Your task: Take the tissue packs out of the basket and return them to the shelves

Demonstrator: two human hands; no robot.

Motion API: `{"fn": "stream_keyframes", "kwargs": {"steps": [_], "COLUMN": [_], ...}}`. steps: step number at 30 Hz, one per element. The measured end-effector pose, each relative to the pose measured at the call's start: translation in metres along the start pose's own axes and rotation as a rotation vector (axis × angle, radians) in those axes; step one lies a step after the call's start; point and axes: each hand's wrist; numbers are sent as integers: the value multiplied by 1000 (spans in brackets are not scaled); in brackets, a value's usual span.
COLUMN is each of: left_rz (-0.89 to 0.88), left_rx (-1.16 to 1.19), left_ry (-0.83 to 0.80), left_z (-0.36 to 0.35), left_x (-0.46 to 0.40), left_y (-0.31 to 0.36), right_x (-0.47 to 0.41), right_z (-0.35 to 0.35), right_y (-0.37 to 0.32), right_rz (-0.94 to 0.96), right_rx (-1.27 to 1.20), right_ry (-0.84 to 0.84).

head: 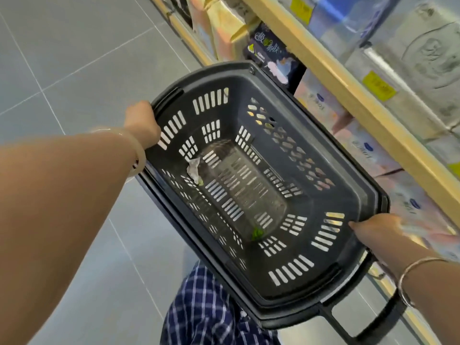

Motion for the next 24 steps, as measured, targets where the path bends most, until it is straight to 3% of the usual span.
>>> {"fn": "stream_keyframes", "kwargs": {"steps": [5, 12, 16, 20, 24], "left_rz": [-64, -59, -5, -79, -124], "left_rx": [-17, -69, -21, 0, 0], "left_ry": [-4, -35, -136, -144, -175], "left_z": [-17, -20, -18, 4, 51], "left_x": [-47, -78, -68, -36, 7], "left_y": [3, 12, 14, 26, 39], "right_x": [-24, -42, -33, 0, 47], "right_z": [-11, 13, 21, 38, 73], "right_y": [-29, -54, -66, -73, -65], "right_rz": [-40, -143, -127, -83, 26], "right_rx": [-135, -46, 32, -19, -511], "right_ry": [-5, -30, -80, -62, -62]}}
Point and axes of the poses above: each hand's wrist, its own x-axis away from the middle knuckle, its own z-axis out of the back of the hand, y = z × x, and after that the axes turned 4 degrees about -y, right-handed
